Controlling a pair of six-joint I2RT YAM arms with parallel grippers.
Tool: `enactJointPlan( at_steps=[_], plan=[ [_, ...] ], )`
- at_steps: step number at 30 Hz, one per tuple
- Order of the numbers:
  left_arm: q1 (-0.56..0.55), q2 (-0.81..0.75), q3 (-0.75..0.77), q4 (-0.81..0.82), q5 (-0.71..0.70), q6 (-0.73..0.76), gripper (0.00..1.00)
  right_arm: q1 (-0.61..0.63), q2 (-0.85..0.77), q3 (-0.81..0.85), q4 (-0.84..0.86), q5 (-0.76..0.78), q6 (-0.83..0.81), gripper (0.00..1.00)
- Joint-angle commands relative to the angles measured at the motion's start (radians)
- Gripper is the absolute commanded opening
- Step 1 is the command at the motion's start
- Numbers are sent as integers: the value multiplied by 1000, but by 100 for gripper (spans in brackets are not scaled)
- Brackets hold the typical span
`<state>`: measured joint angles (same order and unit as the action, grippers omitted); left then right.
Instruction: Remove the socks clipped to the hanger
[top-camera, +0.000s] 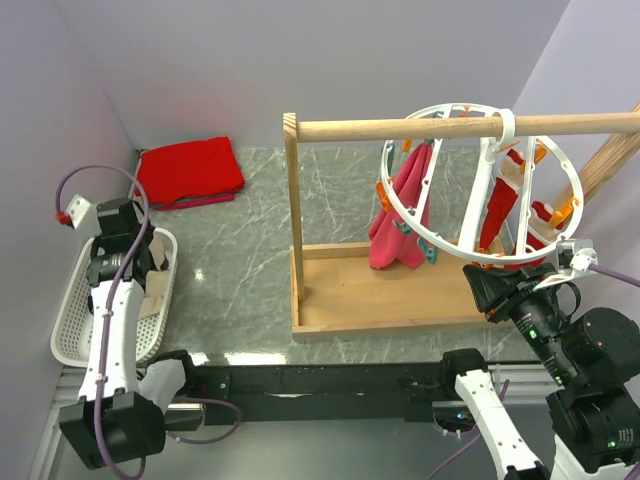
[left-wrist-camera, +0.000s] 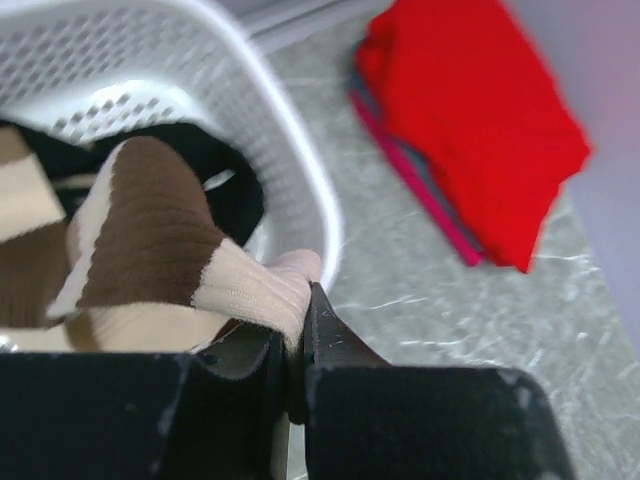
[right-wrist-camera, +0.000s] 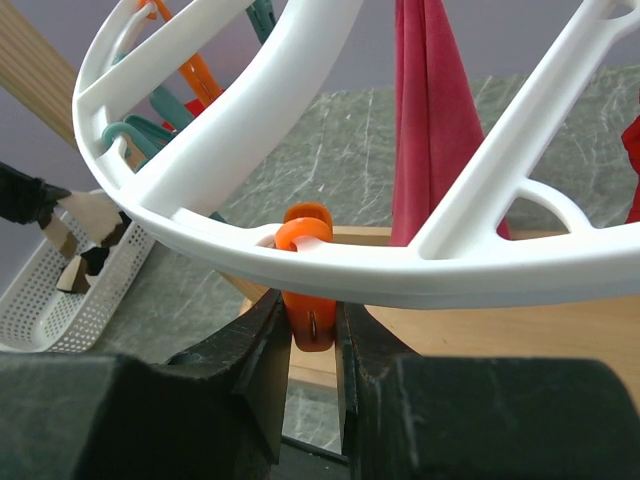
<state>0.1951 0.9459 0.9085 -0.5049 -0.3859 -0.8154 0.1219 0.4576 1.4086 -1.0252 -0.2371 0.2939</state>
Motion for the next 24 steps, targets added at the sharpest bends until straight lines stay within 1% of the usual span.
enactJointPlan(
  at_steps=[1, 3, 4, 5, 6, 7, 8, 10, 11, 13, 14, 17, 18, 19, 21, 23, 24],
  plan=[
    [85, 5, -39, -39, 87, -88, 8, 15, 0, 27, -10, 13, -9, 0],
    [108, -2, -55, -53, 65, -110, 10, 19, -4, 27, -13, 18, -10, 0],
    [127, -7, -62, -52, 61, -120, 15, 19, -5, 26, -10, 19, -10, 0],
    [136, -10, -71, -44, 70, -122, 31, 21, -5, 24, -12, 19, -10, 0],
    [142, -18, -72, -38, 82, -122, 42, 19, -7, 20, -10, 18, -10, 0],
    [145, -18, -71, -37, 93, -122, 56, 21, -8, 18, -9, 18, -9, 0],
    [148, -19, -66, -43, 105, -131, 76, 21, -8, 16, -7, 15, -9, 0],
    [147, -22, -56, -47, 117, -142, 92, 21, -10, 12, -6, 13, -9, 0],
    [147, -27, -50, -47, 131, -146, 96, 21, -10, 10, -6, 13, -9, 0],
    [148, -36, -48, -35, 165, -160, 96, 21, -11, 9, -6, 13, -9, 0],
    [147, -39, -54, -6, 229, -160, 96, 21, -11, 9, -6, 13, -7, 0],
    [147, -64, -86, 37, 356, -177, 96, 21, -16, 1, -6, 15, -6, 0],
    [145, -84, -100, 86, 446, -180, 96, 21, -16, 0, -4, 13, -7, 0],
    [132, -94, -115, 107, 488, -201, 96, 21, -17, -2, -3, 12, -7, 0],
    [95, -137, -149, 165, 537, -215, 96, 21, -17, -7, -3, 10, -6, 0],
    [2, -176, -152, 183, 524, -214, 96, 21, -20, -14, -1, 10, -4, 0],
    [-40, -186, -148, 183, 477, -211, 96, 22, -20, -17, 1, 9, -2, 0]
  ],
)
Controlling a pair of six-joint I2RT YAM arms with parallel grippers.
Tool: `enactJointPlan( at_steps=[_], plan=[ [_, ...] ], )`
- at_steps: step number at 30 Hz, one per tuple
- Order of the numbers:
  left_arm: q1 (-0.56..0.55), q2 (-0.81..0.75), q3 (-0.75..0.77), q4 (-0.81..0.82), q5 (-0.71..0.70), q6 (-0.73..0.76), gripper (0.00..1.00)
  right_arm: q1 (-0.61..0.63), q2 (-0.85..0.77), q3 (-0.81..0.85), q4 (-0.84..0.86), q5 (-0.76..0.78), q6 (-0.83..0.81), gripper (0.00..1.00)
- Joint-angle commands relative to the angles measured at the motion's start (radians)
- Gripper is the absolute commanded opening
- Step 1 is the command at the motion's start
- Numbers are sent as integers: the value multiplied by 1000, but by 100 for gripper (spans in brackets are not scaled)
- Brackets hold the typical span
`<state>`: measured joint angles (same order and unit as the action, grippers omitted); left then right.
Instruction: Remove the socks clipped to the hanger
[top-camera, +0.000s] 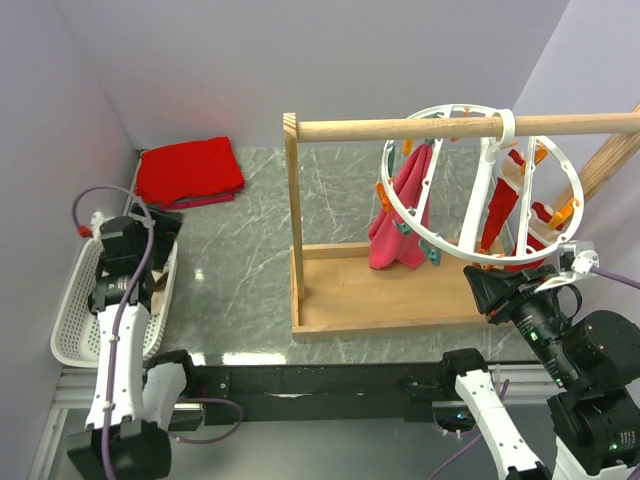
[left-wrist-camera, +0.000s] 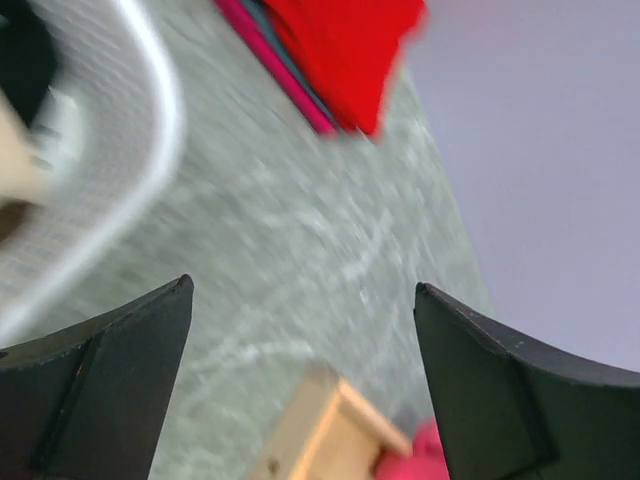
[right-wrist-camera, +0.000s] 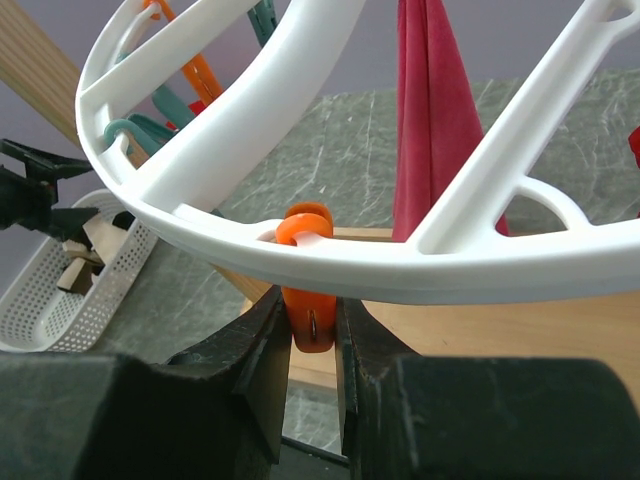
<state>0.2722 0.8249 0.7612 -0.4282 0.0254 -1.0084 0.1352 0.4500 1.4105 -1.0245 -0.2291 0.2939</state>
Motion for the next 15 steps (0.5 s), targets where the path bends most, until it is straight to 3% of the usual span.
enactJointPlan(
  at_steps=[1, 4, 8, 15],
  plan=[
    [-210, -75, 10, 106, 42, -16, 97, 7, -13, -21, 0, -3, -2, 0],
    [-412, -92, 7, 126, -16, -21, 99, 7, -16, -27, 4, -4, 2, 0],
    [-586, -69, -39, 167, 37, -25, 99, 6, -17, -28, 3, -4, 5, 1],
    [-943, -125, -152, 387, 25, 97, 98, 6, -20, -25, -6, 11, 2, 2]
  ],
)
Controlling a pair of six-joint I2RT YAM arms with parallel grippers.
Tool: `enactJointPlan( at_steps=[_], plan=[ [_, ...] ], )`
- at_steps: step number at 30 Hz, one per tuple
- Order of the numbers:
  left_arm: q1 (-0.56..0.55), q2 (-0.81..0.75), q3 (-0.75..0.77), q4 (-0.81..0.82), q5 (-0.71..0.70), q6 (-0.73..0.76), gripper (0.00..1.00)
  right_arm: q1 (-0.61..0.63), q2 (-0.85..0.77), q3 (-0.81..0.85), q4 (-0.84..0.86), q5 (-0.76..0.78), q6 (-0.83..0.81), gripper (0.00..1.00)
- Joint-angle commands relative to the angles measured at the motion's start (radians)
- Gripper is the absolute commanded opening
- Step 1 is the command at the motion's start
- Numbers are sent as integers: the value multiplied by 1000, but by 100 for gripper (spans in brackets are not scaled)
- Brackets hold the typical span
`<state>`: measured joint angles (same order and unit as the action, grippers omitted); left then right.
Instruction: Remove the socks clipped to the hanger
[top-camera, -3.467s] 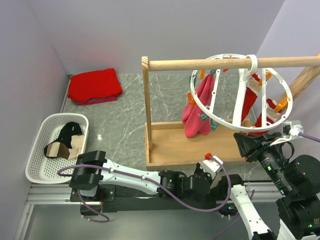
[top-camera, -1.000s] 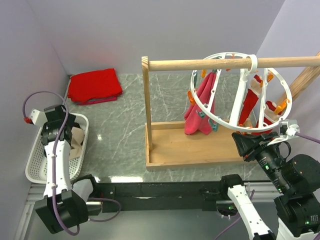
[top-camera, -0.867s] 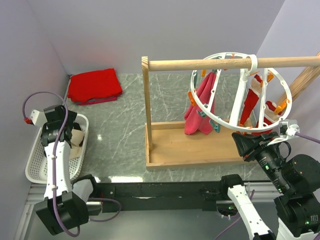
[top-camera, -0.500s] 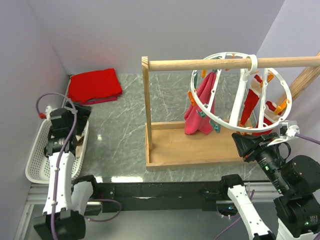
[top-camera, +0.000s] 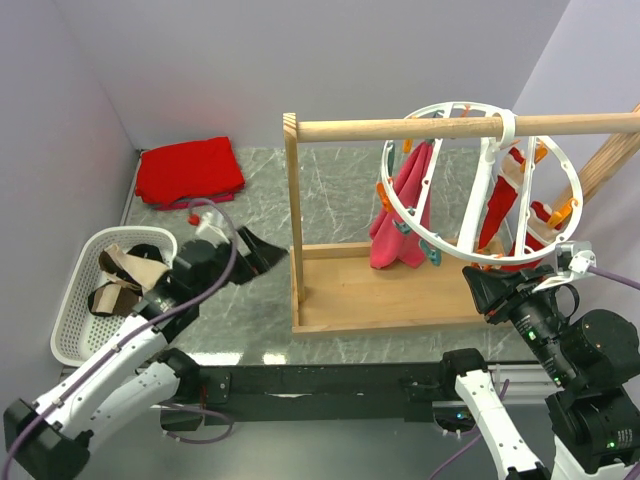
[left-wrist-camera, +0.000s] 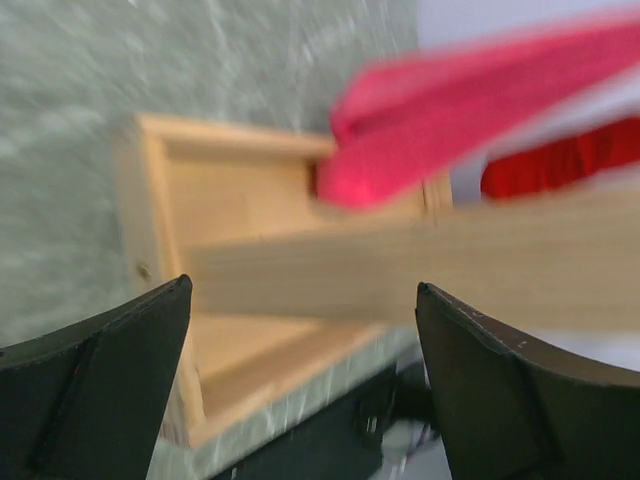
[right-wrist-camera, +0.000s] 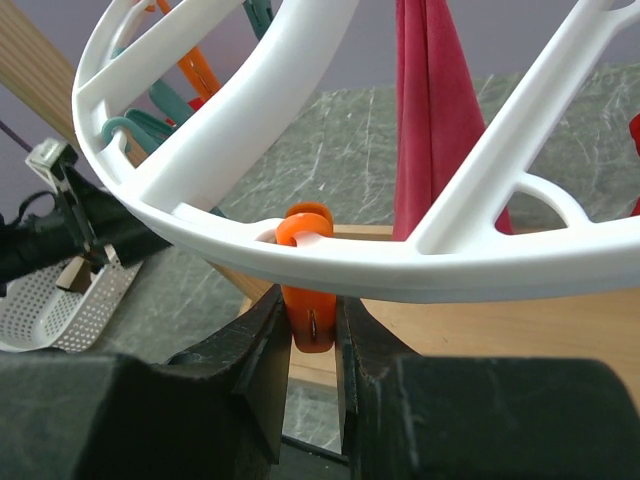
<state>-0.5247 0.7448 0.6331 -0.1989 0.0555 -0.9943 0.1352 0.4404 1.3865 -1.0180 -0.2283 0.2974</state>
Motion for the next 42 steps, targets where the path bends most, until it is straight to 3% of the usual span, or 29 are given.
enactJointPlan(
  at_steps=[1, 7, 12, 20, 25, 30, 39, 42],
  plan=[
    [-178, -53, -32, 171, -12, 94, 97, 6, -9, -1, -13, 10, -1, 3],
    [-386, -85, -65, 340, -25, 161, 89, 6, -2, 0, 1, -14, 11, 4],
    [-584, -44, -69, 466, -143, 220, 82, 6, 4, 3, 13, -52, 28, 6],
    [-865, 226, 74, 556, -290, 356, 83, 7, 12, -17, 79, -173, 91, 9],
    [-934, 422, 270, 543, -281, 419, 91, 6, 20, -76, 165, -278, 155, 9],
    [-953, 493, 402, 523, -305, 459, 96, 6, 14, -83, 170, -290, 161, 9],
    [-953, 498, 494, 582, -578, 487, 100, 6, -9, -113, 165, -298, 169, 10],
    [-953, 511, 520, 590, -685, 477, 96, 6, -12, -110, 157, -296, 164, 11]
  ],
)
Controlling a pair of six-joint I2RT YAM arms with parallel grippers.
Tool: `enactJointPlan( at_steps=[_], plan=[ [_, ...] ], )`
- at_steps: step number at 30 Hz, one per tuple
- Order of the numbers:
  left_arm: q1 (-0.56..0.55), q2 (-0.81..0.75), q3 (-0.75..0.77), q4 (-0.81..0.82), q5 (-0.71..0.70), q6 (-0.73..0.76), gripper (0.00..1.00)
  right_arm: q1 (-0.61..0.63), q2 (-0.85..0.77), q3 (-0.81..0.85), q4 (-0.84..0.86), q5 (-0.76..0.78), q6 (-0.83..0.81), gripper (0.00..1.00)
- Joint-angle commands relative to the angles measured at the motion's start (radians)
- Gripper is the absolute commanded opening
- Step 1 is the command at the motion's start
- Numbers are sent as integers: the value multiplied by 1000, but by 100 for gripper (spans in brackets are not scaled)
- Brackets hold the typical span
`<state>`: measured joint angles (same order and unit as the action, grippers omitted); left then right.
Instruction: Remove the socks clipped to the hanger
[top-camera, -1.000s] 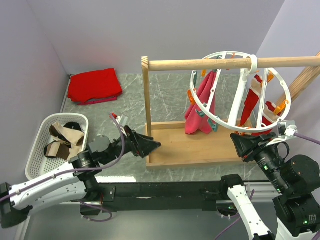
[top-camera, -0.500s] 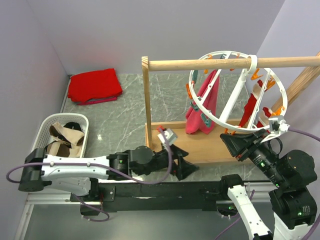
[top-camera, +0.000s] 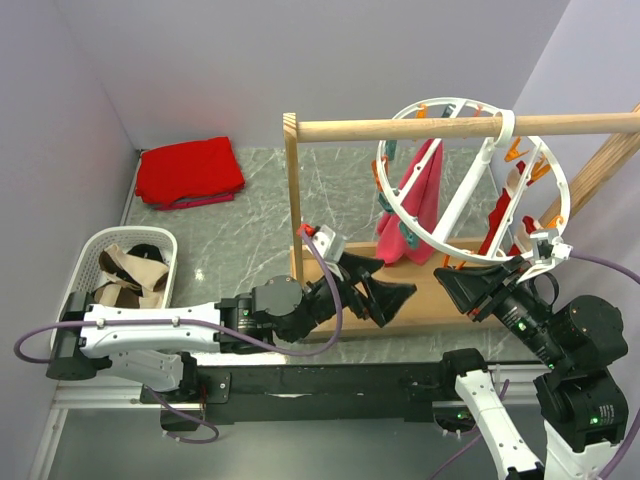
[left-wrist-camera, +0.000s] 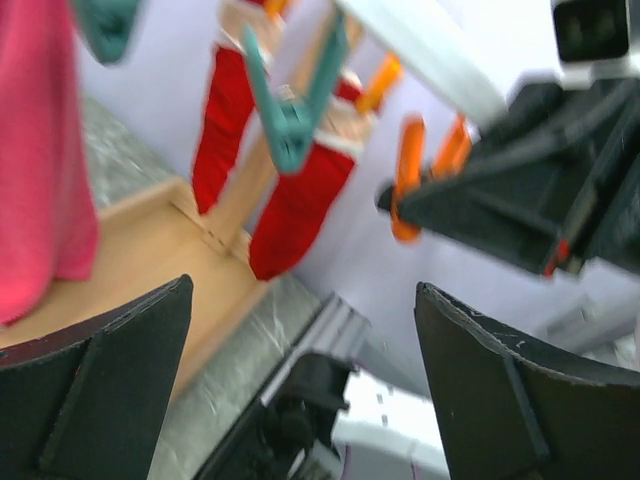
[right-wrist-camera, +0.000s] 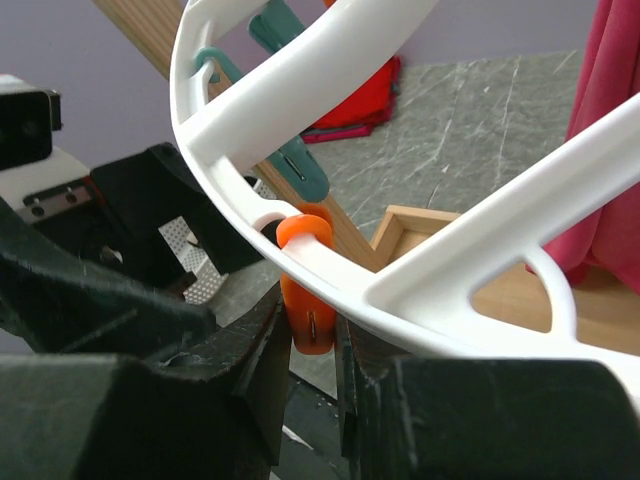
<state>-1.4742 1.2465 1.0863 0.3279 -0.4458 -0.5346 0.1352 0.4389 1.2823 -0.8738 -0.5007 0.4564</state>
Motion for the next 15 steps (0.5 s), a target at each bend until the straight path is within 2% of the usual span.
enactJointPlan(
  at_steps=[1, 4, 11, 15],
  plan=[
    [-1, 17, 73, 65, -203, 30, 96, 6, -11, -6, 10, -24, 4, 11],
    [-1, 60, 118, 51, -261, 57, 96, 6, -14, -8, 9, -27, 4, 11],
    [9, 122, 191, 72, -271, 90, 98, 6, -22, -5, -10, -25, -2, 12],
    [41, 149, 230, 39, -274, 59, 90, 6, -26, 0, -22, -22, -7, 13]
  ],
)
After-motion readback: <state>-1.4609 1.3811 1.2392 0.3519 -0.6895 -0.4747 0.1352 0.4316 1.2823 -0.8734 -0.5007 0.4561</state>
